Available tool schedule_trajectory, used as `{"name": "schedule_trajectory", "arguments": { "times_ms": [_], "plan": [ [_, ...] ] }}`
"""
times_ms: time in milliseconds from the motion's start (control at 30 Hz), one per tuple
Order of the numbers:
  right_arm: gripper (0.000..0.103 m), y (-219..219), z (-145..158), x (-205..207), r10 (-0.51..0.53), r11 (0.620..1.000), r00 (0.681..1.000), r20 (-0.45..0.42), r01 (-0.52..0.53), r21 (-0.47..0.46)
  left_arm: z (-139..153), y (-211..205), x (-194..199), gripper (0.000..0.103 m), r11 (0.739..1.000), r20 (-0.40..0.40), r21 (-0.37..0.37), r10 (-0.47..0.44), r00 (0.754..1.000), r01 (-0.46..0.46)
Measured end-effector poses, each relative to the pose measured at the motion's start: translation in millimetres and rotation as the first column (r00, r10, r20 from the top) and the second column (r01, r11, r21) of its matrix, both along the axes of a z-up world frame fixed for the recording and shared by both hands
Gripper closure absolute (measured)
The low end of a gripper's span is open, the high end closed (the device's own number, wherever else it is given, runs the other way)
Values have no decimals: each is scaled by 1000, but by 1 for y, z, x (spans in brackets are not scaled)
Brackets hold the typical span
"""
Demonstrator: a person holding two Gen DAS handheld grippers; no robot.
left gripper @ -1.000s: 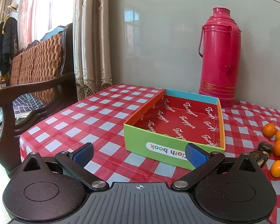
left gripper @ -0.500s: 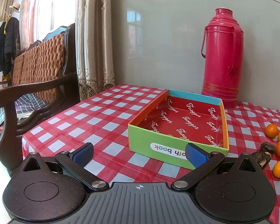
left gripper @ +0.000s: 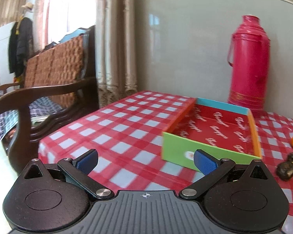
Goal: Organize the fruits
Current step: 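Carry the peeled fruit in the right tool into the box and release, then move the left tool back to the fruits and close on the dark chestnut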
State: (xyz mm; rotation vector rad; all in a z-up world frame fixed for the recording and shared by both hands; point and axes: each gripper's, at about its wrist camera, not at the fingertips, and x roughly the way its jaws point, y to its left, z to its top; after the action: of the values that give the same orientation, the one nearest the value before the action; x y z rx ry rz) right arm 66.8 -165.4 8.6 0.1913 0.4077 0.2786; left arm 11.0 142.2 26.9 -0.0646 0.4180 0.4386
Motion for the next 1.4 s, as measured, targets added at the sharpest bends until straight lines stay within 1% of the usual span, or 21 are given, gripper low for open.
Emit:
{"name": "schedule_trajectory", "arguments": {
  "times_ms": [133, 300, 367, 433, 500, 633, 700, 900, 1000, 1033, 1067, 1100, 1133, 1167, 1267, 1333, 1400],
  "plan": [
    [81, 38, 8, 9, 109, 994, 994, 33, -109, 12, 0, 19, -11, 0, 998, 27, 1, 56, 998, -56],
    [81, 83, 16, 24, 217, 976, 975, 54, -219, 19, -3, 35, -16, 0, 995, 17, 22, 102, 995, -102],
    [81, 98, 17, 27, 243, 970, 968, 59, -244, 8, -4, 41, -18, 0, 993, 16, 21, 116, 993, -117],
    [81, 112, 14, 33, 260, 966, 964, 46, -260, -10, -5, 48, -20, 0, 991, 13, 18, 131, 991, -132],
    [81, 119, 10, 38, 271, 962, 962, 29, -271, -8, -6, 53, -20, 0, 989, 7, 18, 144, 990, -144],
    [80, 123, -1, 41, 269, 963, 963, -12, -270, -2, -9, 62, -24, 0, 985, 1, 19, 170, 985, -170],
    [80, 125, -3, 40, 271, 962, 962, -7, -272, -8, -10, 66, -25, 0, 983, -1, 23, 181, 984, -181],
    [74, 131, -5, 39, 268, 963, 963, -5, -268, -15, -11, 71, -25, 0, 981, -13, 23, 194, 981, -194],
    [66, 132, -6, 38, 286, 958, 958, 0, -286, -10, -11, 70, -25, 0, 982, -12, 26, 188, 982, -188],
    [60, 133, -6, 38, 290, 957, 957, 4, -290, -11, -11, 69, -25, 0, 982, -12, 29, 187, 982, -186],
    [52, 133, -5, 36, 291, 957, 957, 10, -291, -10, -11, 68, -25, 0, 983, -12, 33, 184, 983, -183],
    [47, 132, -4, 34, 289, 957, 957, 22, -289, -11, -11, 67, -24, 0, 983, -13, 36, 180, 984, -180],
    [40, 132, -3, 32, 284, 959, 958, 32, -284, -14, -11, 66, -24, 0, 983, -13, 39, 178, 984, -177],
    [38, 131, -1, 31, 279, 960, 959, 41, -279, -17, -10, 65, -24, 0, 984, -13, 42, 176, 984, -175],
    [34, 128, 0, 29, 265, 964, 963, 49, -264, -23, -10, 60, -24, 0, 984, -15, 48, 171, 985, -170],
    [34, 126, 1, 27, 264, 965, 963, 53, -263, -26, -10, 57, -23, 0, 985, -16, 50, 168, 986, -167],
    [29, 124, 2, 26, 252, 968, 966, 58, -251, -31, -9, 54, -22, 0, 985, -17, 52, 164, 986, -163]
  ]
}}
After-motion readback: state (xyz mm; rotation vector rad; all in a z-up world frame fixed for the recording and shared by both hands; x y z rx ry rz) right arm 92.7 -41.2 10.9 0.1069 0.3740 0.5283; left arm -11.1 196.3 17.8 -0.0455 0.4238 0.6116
